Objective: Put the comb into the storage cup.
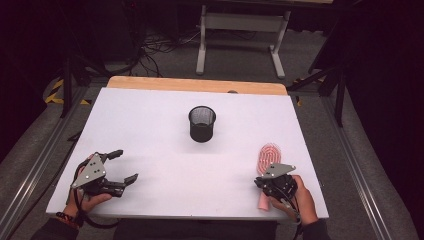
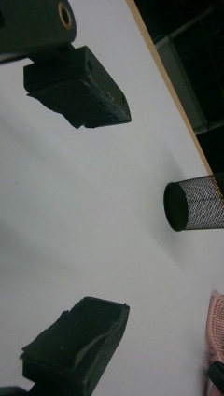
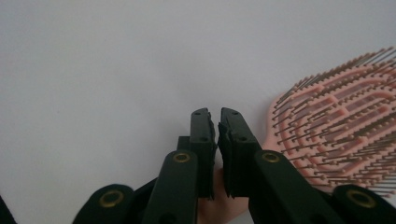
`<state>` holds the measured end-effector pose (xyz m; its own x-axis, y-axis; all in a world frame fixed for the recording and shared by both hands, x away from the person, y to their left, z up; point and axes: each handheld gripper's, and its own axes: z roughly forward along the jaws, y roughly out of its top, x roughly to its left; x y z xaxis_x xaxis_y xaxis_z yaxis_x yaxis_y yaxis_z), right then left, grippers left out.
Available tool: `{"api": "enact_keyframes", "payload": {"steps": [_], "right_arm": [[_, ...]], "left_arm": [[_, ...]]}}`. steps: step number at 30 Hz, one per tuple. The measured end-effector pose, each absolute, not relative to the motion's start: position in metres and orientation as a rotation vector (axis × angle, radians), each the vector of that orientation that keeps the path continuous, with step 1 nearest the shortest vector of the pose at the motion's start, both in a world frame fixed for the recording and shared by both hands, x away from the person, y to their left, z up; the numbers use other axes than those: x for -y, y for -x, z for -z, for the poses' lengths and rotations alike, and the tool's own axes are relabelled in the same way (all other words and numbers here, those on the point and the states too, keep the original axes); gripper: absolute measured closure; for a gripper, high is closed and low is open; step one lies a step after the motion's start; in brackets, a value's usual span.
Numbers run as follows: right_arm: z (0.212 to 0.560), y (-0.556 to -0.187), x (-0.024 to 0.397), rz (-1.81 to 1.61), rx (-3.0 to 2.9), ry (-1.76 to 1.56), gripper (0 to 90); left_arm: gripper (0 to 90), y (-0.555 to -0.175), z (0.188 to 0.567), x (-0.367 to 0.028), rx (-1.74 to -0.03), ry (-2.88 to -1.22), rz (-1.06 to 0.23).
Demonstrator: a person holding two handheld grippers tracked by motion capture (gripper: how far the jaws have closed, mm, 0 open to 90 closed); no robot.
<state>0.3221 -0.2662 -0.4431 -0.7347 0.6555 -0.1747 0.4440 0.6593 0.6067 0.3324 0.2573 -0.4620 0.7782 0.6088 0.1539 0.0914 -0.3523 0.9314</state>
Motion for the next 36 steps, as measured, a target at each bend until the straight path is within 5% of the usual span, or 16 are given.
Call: {"api": "enact_keyframes", "payload": {"steps": [13,20,23,24,36], "right_arm": [[0.446,-0.322,0.283,-0.682,-2.469,-0.914,81.4],[0.431,-0.315,0.287,-0.792,-2.396,-0.951,58.6],[0.417,-0.308,0.296,-0.833,-2.244,-1.108,25.2],[0.415,-0.307,0.299,-0.816,-2.190,-1.176,20.1],[0.435,-0.318,0.319,-0.718,-2.153,-1.534,15.9]], "left_arm": [[9.8,-0.332,0.462,-0.257,-0.534,-1.876,-0.588],[9.8,-0.333,0.462,-0.257,-0.530,-1.871,-0.581],[9.8,-0.333,0.461,-0.259,-0.532,-1.868,-0.579],[10.0,-0.332,0.461,-0.259,-0.534,-1.861,-0.575],[10.6,-0.331,0.459,-0.258,-0.528,-1.858,-0.566]]}}
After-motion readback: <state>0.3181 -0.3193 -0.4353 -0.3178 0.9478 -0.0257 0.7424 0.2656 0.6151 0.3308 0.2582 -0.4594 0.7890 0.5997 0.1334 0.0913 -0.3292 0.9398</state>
